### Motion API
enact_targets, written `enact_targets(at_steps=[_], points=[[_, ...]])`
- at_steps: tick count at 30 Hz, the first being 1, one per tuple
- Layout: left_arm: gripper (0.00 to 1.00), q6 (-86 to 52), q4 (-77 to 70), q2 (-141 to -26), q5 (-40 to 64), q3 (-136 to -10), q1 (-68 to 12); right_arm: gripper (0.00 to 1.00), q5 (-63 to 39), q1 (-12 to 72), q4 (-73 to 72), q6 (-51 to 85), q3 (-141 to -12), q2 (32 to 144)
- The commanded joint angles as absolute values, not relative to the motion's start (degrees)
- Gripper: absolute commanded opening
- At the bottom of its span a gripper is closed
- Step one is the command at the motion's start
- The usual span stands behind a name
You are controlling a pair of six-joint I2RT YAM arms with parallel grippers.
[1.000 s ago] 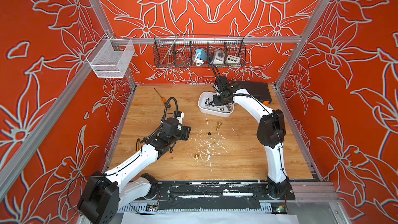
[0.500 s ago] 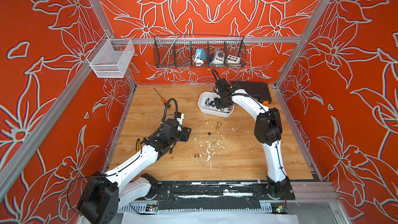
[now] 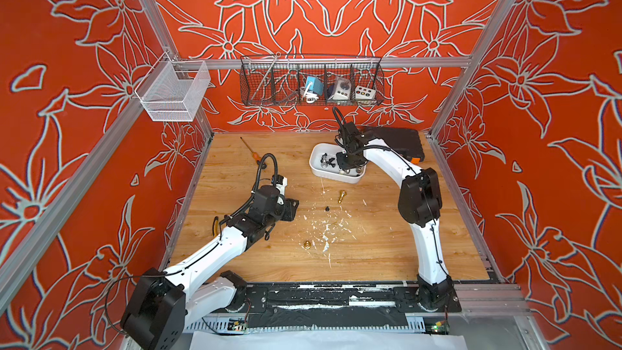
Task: Put the chess pieces into the storage box
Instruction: Place the chess piece in the storage box, then pick up the chess piece at the center of the board.
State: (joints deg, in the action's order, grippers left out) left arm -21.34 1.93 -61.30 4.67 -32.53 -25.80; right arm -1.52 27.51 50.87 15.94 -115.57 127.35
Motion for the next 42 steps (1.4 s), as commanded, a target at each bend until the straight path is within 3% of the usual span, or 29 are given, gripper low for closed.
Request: enact_targets(at_steps=[1,16,29,35,42], points=[[0.39,-21.8,2.0,-60.2,4.9,-32.0,-25.3,0.29,-1.1,27.1,52.0,15.6,-114.6,125.8],[0.41,-21.6,3.9,-59.0,4.8,-31.3,-25.3,0.41,-2.7,27.1,46.1,15.5,-99.5,112.2],[0.48,-21.9,6.6,-54.7,6.8,-29.1,-25.3,0.61,-3.0,27.2,41.5,16.9,-82.7,99.4],[0.48,-22.5,8.8,-52.8,8.3,-27.5,-25.5,0.82,-3.2,27.1,39.2,17.1,-74.1,92.7],[0.48,-24.1,10.4,-51.1,9.0,-26.2,-29.3,0.84,-4.0,27.1,37.8,17.7,-64.5,85.4]])
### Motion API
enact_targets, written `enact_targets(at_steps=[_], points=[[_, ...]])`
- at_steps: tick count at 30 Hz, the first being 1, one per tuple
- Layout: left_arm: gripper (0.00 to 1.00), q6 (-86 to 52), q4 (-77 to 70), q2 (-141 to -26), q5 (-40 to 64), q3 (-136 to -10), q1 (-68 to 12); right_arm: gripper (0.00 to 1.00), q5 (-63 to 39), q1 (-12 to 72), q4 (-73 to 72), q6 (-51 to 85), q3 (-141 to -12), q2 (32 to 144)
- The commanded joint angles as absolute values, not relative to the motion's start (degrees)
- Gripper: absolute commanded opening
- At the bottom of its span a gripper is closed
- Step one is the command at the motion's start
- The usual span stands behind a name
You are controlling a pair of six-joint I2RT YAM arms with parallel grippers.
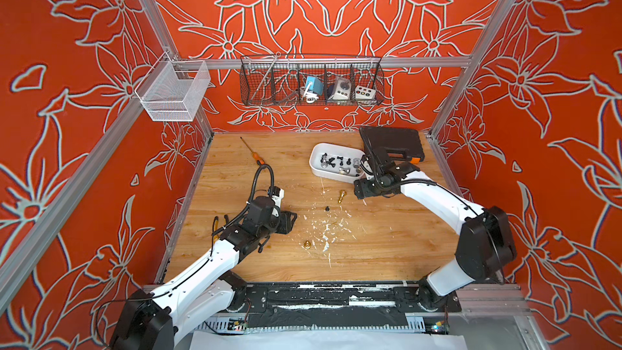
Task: Put the chess pieces into the storage box
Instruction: Pick up the chess piece at the center of the board.
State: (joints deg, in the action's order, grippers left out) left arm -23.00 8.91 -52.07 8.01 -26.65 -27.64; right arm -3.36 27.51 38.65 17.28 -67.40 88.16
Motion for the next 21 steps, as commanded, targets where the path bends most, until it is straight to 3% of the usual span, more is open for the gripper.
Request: enact_targets(at_steps=[1,21], points=[[0.48,-24.4,10.5,-51.1,8.8,-26.1,-30.1,0.84,-4.0,27.0,37.8,18.0,-63.4,84.5],[0.46,-29.3,9.6,-59.5,5.4,-26.0,-46.4,0.83,-2.0,27.1,36.0,23.2,-49.7,73.1]])
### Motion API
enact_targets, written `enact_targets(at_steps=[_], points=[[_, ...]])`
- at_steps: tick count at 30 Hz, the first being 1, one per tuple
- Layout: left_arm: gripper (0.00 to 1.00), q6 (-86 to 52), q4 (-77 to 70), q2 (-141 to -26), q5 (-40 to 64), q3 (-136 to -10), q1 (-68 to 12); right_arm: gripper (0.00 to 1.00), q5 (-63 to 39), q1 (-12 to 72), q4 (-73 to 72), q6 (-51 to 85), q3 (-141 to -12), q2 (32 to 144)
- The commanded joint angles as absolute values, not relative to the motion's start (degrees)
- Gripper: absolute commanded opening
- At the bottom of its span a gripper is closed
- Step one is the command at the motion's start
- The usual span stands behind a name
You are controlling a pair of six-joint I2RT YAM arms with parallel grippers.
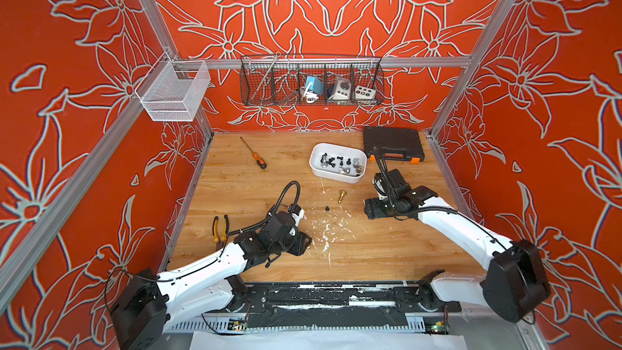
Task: Put the chess pieces into the storage box
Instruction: Pick up the chess piece at the center of the board.
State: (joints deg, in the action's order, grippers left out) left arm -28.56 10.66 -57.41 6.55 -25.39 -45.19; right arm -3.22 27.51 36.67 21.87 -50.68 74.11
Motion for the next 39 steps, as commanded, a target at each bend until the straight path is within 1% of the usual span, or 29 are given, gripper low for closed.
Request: enact_targets(at_steps=[1,12,15,30,37,39], points=[[0.46,-29.2,9.4,-60.2,5.3,-26.2,-46.8,0.83,-2.1,27.1,35.9,23.2,-49.5,73.0],[0.45,-29.0,7.5,-64.5,3.0,-27.3,-48.7,0.82,-2.1,27.1,35.7,24.2,-49.1,72.7],[0.43,-28.8,6.9,-65.6,2.6,-27.5,-48.8,0.81,-2.0,27.0,35.8,24.3,-49.0,72.5],[0.25,-27.5,5.1,-67.0,1.8,-27.5,-48.9,0.78,-2.0,27.0,35.9,24.9,-48.9,72.4],[0.22,-26.6,4.7,-68.1,1.5,-27.5,-48.9,0.77,-1.9,27.1,36.0,25.0,-49.0,72.4],[0.2,-26.4,4.7,-68.3,1.4,-27.6,-48.9,0.77,-1.9,27.1,35.9,25.1,-49.0,72.5]])
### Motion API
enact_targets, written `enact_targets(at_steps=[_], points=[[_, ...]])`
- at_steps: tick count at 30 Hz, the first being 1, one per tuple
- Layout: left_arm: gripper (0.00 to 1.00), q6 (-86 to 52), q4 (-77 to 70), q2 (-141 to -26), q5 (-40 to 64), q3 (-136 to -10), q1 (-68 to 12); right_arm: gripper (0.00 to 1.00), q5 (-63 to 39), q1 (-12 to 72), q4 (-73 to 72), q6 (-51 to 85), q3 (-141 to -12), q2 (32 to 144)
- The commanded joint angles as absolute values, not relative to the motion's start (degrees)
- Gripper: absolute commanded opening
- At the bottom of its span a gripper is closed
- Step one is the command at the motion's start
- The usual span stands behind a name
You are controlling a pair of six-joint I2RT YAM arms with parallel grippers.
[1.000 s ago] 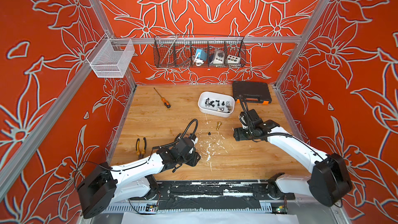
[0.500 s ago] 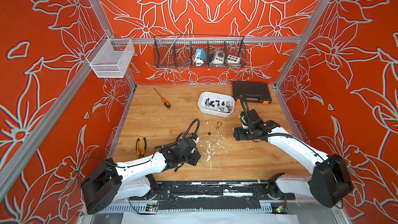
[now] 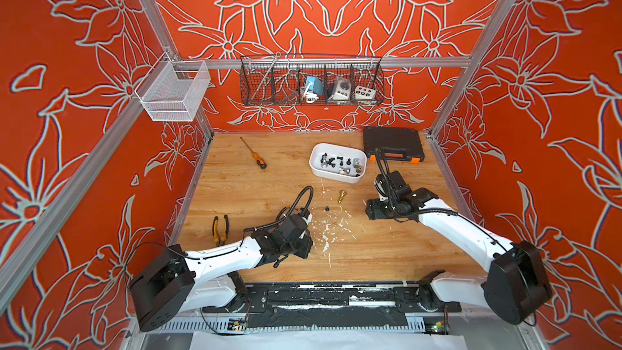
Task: Put the chess pieces into the storage box
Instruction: Pick up the chess piece at the center of the board, then place the chess piece in the storage box.
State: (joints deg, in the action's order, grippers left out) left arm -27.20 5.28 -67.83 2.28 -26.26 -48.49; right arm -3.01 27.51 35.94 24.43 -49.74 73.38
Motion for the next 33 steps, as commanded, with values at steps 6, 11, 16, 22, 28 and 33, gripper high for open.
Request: enact_targets(at_steps=[6,11,16,22,28,33], points=[[0.16,-26.2,4.6,-67.9,1.0,-27.6,-48.9,0.76,-1.9,27.0,36.0,25.3,-49.3,72.8],[0.14,-24.0,6.3,-67.0,0.4,-30.2,-48.9,0.75,-1.9,27.1,36.4,25.2,-49.7,72.4],[0.13,-20.4,7.8,-66.4,-1.6,-36.3,-48.6,0.75,-1.8,27.1,36.8,25.1,-49.7,71.7],[0.13,-17.8,2.1,-70.2,-1.9,-42.5,-45.4,0.74,-1.7,27.1,37.0,25.6,-49.1,70.9],[0.13,-13.1,-1.3,-79.8,0.5,-53.4,-39.7,0.73,-2.0,27.0,37.3,25.8,-49.0,70.4],[0.13,-9.4,0.0,-89.6,3.2,-63.6,-35.0,0.73,-2.6,27.1,37.7,25.9,-48.9,70.0]])
